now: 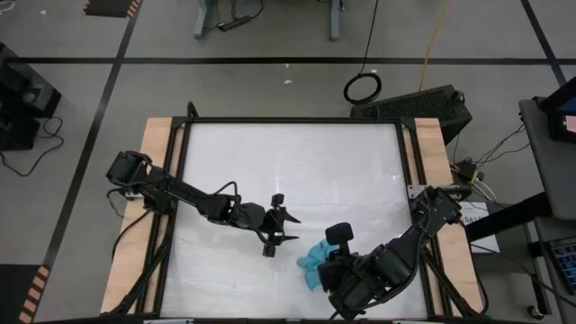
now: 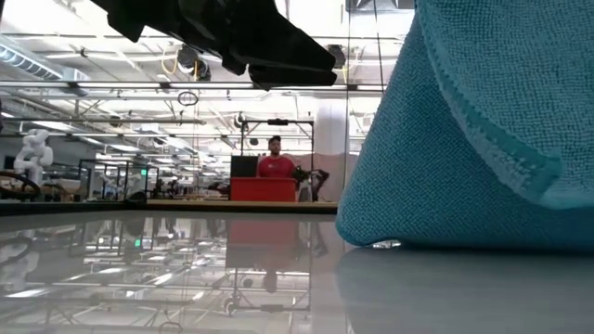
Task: Roll towel
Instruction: Roll the blue microfiber towel
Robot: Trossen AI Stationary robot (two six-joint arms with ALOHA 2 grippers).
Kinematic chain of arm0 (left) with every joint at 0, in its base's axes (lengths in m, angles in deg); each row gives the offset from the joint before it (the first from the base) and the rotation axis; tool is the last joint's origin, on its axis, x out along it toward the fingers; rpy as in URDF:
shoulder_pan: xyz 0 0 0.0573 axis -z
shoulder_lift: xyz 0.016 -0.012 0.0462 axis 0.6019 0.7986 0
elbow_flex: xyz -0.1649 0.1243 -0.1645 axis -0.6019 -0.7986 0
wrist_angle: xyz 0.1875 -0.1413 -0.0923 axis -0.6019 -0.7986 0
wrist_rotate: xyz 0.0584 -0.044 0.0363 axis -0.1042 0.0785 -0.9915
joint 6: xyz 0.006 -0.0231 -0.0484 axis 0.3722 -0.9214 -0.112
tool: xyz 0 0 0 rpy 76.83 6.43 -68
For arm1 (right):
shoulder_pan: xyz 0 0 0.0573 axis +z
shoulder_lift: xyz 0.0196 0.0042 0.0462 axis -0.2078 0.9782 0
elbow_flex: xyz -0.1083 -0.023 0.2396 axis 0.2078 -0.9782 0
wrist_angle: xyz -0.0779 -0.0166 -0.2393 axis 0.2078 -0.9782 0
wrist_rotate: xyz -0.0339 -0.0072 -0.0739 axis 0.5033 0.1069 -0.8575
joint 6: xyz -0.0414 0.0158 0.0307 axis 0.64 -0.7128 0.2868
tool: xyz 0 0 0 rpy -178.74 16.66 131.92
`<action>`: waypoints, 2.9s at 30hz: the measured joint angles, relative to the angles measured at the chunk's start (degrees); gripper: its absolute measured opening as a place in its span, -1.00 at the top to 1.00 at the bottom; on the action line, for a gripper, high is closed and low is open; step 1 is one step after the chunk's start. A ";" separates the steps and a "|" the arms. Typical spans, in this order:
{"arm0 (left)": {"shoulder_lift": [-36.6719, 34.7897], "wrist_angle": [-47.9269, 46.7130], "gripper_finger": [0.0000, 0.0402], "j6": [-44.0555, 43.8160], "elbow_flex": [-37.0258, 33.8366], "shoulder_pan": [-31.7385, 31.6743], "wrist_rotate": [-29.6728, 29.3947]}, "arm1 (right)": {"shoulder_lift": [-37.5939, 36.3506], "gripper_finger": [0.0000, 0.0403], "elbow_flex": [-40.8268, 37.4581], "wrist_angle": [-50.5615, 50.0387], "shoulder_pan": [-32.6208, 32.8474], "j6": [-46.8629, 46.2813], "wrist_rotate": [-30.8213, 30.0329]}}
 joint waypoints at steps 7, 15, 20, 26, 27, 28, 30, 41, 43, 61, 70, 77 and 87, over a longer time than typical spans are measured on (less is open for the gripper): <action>0.00 0.00 -0.09 -0.01 0.00 0.00 0.00 | 0.00 0.99 0.00 1.18 0.48 -0.59 0.02; 0.00 0.00 -0.09 -0.03 -0.02 0.00 0.00 | 0.00 0.99 0.00 1.11 0.76 -0.25 0.20; 0.02 0.00 -0.09 -0.02 -0.02 0.00 0.00 | 0.00 0.99 0.00 1.11 0.74 0.50 0.15; 0.02 0.00 -0.09 -0.03 -0.02 0.00 0.00 | 0.00 0.99 0.00 1.09 1.24 1.66 -3.04; 0.02 0.00 -0.09 -0.02 -0.02 0.00 0.00 | 0.00 0.99 0.00 1.09 1.38 2.02 -3.69; 0.02 0.02 -0.09 -0.03 -0.02 0.00 0.00 | 0.00 0.99 0.00 1.09 1.49 2.21 -4.05; 0.02 0.01 -0.09 -0.02 -0.02 0.00 0.00 | 0.00 0.99 0.00 1.07 1.49 2.34 -4.07; 0.04 0.02 -0.09 -0.01 -0.04 0.00 0.00 | 0.70 0.99 -0.45 -1.31 2.36 4.88 6.97; 0.07 0.47 -0.09 -0.03 -0.09 0.00 0.00 | 0.83 0.99 -1.49 -1.20 3.40 8.21 7.13; 0.07 0.26 -0.09 -1.31 -0.07 0.00 0.10 | 0.84 0.99 -10.82 -1.19 6.01 10.70 3.40; 2.40 5.80 -0.09 2.83 -0.07 -1.05 3.28 | 0.83 0.99 -10.82 -1.23 8.46 5.15 6.58; 10.60 18.24 -0.09 1.15 0.90 -4.62 7.33 | 0.85 0.99 -10.82 0.70 9.75 3.41 6.60; 26.04 18.19 -0.09 -0.06 17.41 -5.01 20.19 | 0.85 0.99 -10.80 1.20 9.79 2.34 5.58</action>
